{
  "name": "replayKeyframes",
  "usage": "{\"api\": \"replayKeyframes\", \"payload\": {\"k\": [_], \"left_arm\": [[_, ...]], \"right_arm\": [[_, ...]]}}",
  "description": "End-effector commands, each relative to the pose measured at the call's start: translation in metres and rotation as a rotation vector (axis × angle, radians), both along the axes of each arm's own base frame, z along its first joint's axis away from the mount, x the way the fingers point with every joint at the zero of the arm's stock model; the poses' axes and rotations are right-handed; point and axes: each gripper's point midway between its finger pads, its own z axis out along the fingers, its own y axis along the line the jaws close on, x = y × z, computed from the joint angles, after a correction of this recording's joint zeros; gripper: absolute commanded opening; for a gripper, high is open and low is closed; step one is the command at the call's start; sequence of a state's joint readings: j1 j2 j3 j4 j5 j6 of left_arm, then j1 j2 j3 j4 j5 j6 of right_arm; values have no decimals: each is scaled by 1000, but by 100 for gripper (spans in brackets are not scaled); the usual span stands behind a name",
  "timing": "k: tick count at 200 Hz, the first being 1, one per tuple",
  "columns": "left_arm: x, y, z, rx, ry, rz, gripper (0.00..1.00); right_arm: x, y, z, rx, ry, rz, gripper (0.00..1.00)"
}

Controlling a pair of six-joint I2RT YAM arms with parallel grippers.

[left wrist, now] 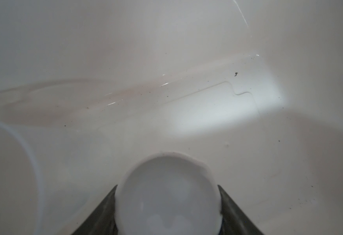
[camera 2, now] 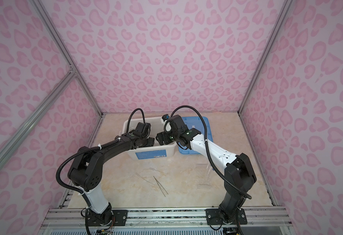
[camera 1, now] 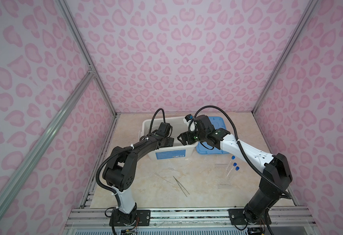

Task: Organize the chemistry lab equipment
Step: 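Lower the held dish into the bin beside the beaker with the left gripper, then open the left gripper to release the dish inside the bin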

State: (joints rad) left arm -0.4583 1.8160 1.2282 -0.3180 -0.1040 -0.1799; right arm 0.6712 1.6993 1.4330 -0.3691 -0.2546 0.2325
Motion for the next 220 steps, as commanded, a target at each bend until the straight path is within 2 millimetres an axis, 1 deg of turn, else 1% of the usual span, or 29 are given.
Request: {"api": "replayKeyframes", "payload": {"k": [1, 36, 66, 123, 150, 168, 220], "left_arm": [[5, -6, -1, -11, -2, -19, 46], [5, -11, -23, -4, 62, -36, 47], [6, -10, -31, 5, 73, -30, 48], [3, -11, -54, 17, 126, -27, 53], [2, -10, -65, 27, 146, -23, 54], [0, -13, -73, 20, 169, -29, 54], [0, -11, -75, 21, 166, -19, 58]], "right_arm": [[0, 0, -1, -4, 5, 1, 91], [-1, 0, -3, -4, 11, 4, 91], [-1, -1, -5, -11, 13, 3, 91], [-2, -1, -5, -6, 15, 6, 91], [-2, -2, -6, -10, 16, 6, 91], [-3, -2, -8, -11, 20, 6, 91], [-3, -2, -8, -14, 23, 6, 91]]}}
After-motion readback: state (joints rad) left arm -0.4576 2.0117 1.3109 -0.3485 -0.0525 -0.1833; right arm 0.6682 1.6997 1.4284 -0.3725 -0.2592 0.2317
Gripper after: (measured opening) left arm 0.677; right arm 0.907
